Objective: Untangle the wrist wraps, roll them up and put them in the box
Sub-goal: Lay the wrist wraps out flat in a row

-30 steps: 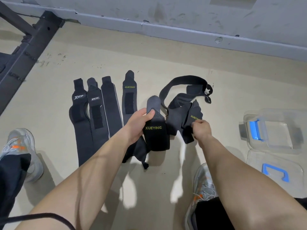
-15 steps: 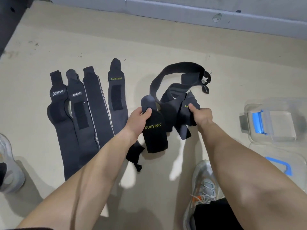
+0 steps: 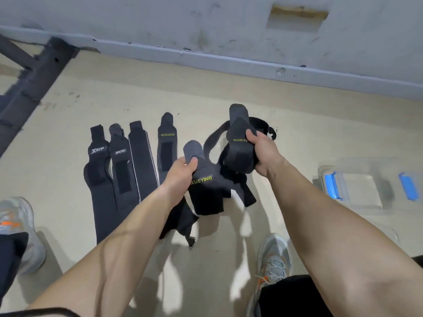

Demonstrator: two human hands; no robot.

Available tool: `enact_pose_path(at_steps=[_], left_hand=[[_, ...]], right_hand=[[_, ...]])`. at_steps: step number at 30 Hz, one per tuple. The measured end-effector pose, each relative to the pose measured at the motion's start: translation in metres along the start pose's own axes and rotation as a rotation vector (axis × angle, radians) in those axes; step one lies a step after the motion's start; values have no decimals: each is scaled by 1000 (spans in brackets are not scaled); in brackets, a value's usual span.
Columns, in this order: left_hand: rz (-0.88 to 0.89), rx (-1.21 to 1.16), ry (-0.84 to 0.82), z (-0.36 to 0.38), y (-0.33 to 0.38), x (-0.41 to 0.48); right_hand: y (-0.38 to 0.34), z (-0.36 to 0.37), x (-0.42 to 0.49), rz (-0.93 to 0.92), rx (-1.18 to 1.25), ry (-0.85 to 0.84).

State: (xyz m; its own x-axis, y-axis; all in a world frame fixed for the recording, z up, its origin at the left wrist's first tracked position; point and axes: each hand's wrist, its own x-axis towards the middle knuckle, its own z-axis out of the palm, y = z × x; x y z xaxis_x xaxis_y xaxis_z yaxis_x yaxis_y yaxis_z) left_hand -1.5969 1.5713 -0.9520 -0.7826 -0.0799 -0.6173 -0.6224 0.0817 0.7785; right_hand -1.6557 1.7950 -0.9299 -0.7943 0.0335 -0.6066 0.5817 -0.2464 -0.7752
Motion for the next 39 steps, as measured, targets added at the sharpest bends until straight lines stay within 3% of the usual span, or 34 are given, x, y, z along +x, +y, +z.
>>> enact_pose_path(at_steps=[10,16,25,39], left_hand=[[275,-131,50,-18,85,-95],[325,-223,-13,-19,107,-126],[280,-317,-83,-18,113,-138],[237,-464,-134,-15,117,-132]], right_hand=[[-104,41,-139,-232,-327,-211],[-109,34,-196,-207,-191,-264],[-83,59,-192,-177,-302,-223],[-73,73,-160,-179,-225,-117]])
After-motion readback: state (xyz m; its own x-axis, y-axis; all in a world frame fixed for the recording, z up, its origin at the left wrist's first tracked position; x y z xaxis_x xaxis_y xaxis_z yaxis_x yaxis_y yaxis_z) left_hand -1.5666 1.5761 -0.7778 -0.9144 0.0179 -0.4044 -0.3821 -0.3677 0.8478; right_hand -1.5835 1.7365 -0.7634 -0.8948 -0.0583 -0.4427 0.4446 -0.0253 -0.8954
